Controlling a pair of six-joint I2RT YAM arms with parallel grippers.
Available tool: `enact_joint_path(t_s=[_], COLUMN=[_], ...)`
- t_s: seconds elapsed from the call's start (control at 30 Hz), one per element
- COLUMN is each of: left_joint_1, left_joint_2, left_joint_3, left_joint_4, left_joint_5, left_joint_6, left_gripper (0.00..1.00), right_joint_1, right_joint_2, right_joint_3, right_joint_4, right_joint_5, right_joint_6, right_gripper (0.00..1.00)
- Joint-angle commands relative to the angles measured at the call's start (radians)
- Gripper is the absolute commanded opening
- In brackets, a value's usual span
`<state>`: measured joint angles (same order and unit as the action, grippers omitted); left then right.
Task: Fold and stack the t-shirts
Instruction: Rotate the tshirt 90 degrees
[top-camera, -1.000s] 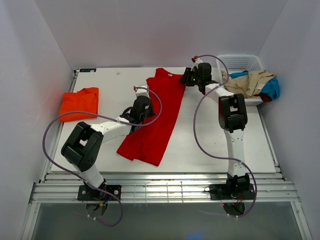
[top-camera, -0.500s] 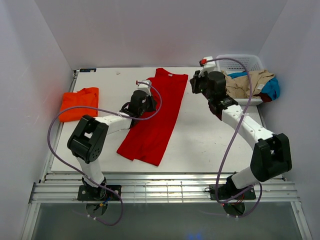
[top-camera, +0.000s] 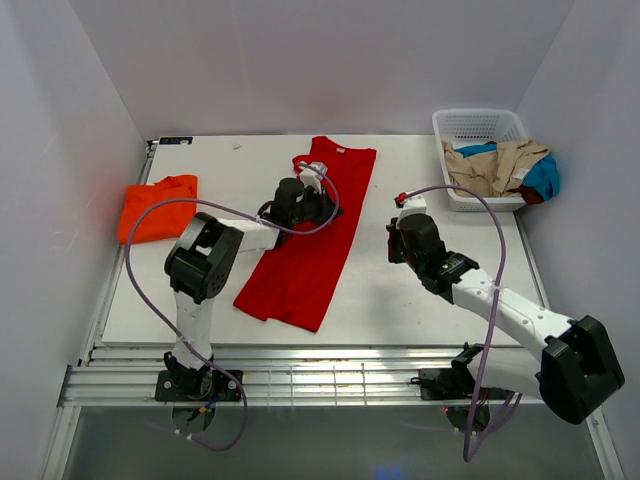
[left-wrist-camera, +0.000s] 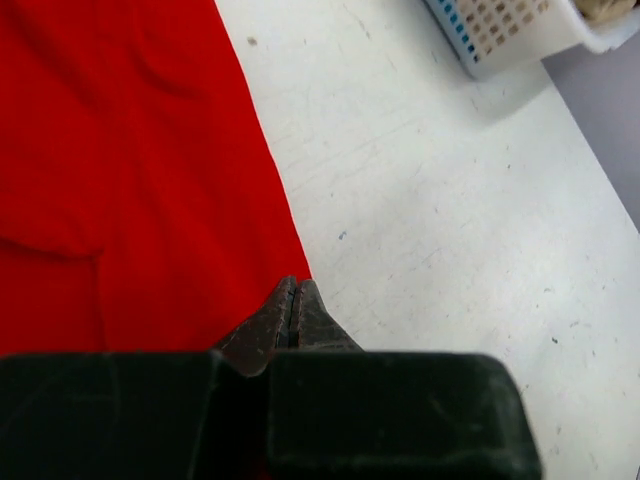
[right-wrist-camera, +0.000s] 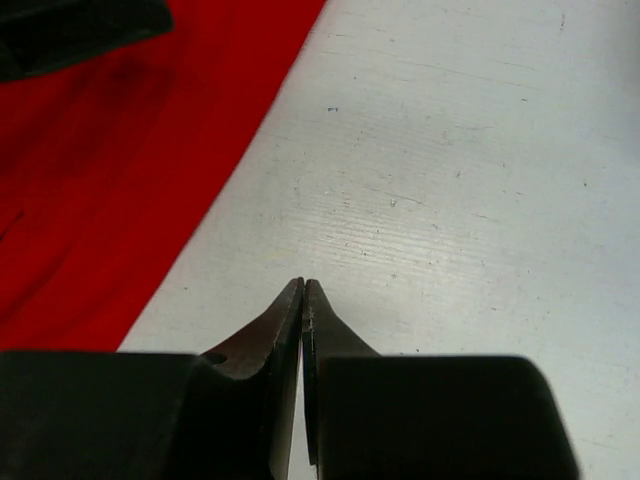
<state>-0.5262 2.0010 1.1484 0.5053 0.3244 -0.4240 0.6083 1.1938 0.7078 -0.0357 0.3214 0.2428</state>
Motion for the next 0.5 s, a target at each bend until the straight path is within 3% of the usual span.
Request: enact_joint_path(t_s=[0.0,0.27,0.47], left_joint_1=[-0.001,-0.001,-0.001], left_joint_2=[0.060,0.222,0.304], left_joint_3=[0.066,0.163,0.218], left_joint_4=[0.019,-0.028,-0.096], left_joint_5=[0.111,0.105,0.001], left_joint_6=[-0.019,-0.051,-0.067], left_gripper=[0.00,0.00,0.00], right_joint_1=[0.030,0.090,0.111], right_joint_2=[-0.083,-0.255,-0.301], right_joint_3=[-0.036,-0.061,-0.047], right_joint_4=[-0.050,-0.176,-0.274], right_joint_5=[0.079,0.157,0.211], right_joint_6=[0.075,0.142,0.174], right_gripper=[0.08,0.08,0.08])
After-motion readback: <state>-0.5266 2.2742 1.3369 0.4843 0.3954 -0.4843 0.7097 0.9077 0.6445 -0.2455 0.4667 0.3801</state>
